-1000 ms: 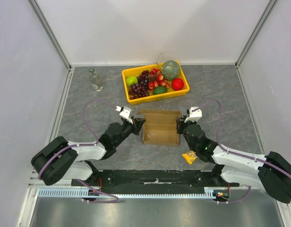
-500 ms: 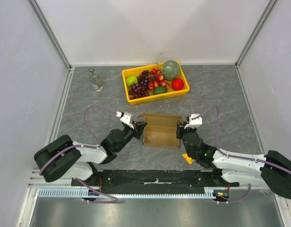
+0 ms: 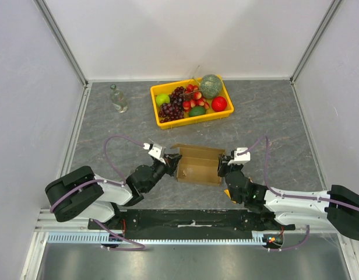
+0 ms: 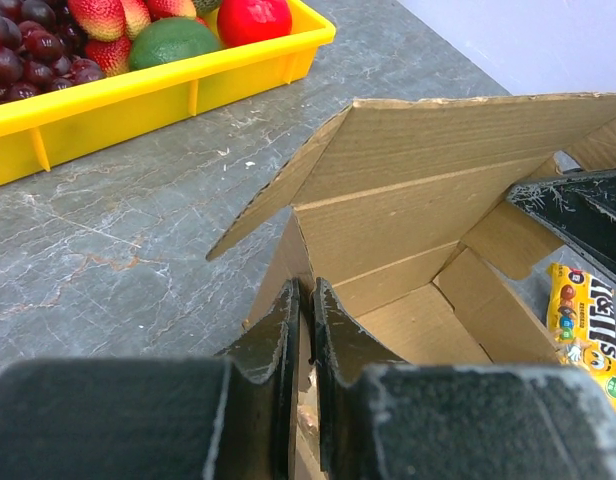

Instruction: Fold the paper box

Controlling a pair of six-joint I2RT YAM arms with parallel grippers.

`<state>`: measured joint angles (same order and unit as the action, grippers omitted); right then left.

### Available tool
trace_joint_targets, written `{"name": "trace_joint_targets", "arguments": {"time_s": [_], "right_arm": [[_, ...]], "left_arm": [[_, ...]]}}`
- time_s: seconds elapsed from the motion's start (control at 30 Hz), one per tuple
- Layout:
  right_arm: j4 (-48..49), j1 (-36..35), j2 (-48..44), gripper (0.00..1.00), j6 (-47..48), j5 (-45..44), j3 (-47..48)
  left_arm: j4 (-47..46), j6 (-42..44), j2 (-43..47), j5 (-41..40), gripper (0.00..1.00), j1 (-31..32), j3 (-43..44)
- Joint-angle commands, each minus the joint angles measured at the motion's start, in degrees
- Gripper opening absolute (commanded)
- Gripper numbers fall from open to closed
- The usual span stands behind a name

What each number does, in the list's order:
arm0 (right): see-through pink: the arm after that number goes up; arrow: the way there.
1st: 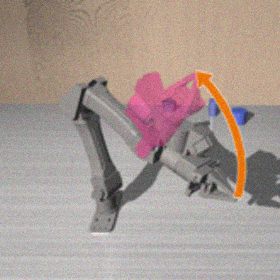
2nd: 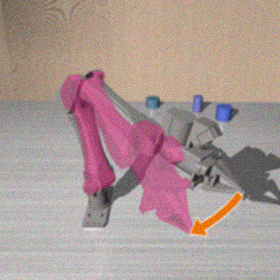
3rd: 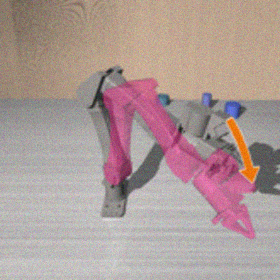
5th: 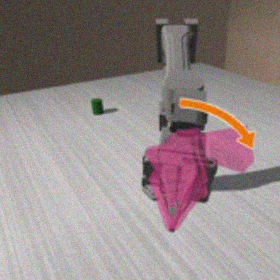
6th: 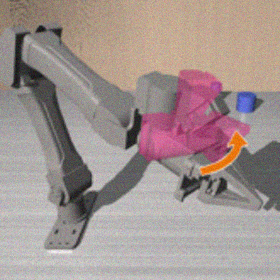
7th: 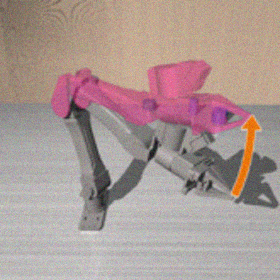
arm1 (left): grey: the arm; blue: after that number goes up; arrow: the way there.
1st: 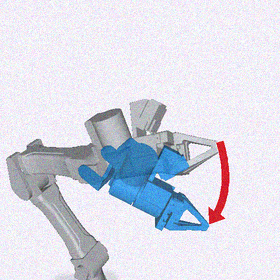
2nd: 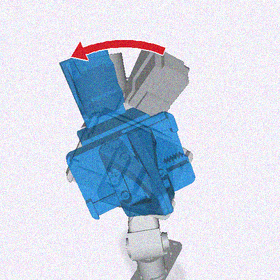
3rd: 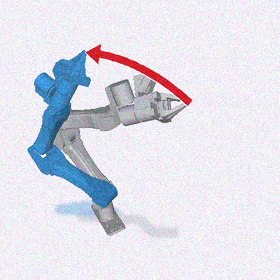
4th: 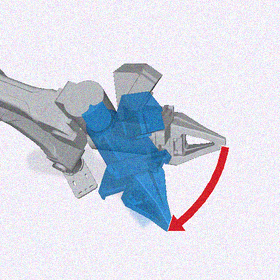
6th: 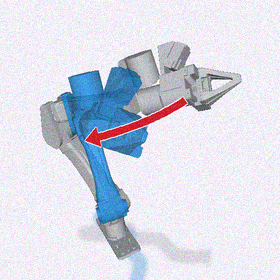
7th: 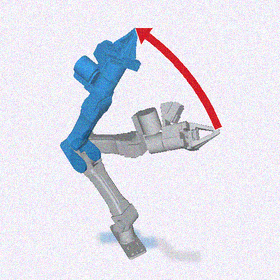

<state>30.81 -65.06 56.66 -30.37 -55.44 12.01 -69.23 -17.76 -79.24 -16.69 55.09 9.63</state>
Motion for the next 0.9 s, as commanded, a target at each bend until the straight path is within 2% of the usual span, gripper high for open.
{"name": "trace_joint_targets", "arguments": {"time_s": [0.0,0.13,0.73,0.87], "right_arm": [[1.37,-2.79,-1.47,0.24,-4.26,1.04,-0.76],[-1.18,-4.02,-3.31,0.24,-5.4,0.51,-1.11],[-10.94,-11.23,-6.65,0.25,-10.76,-3.09,-1.38],[-15.59,-13.69,-7.62,0.32,-12.87,-3.8,-0.59]], "left_arm": [[-2.57,-2.28,-1.53,3.16,0.13,3.0,-0.75],[-5.38,-2.98,-2.5,2.8,0.12,4.23,-2.5],[-4.77,-3.78,-2.85,1.4,0.12,6.96,-5.06],[-4.16,-3.07,-2.32,-0.09,0.12,8.01,-6.02]]}}
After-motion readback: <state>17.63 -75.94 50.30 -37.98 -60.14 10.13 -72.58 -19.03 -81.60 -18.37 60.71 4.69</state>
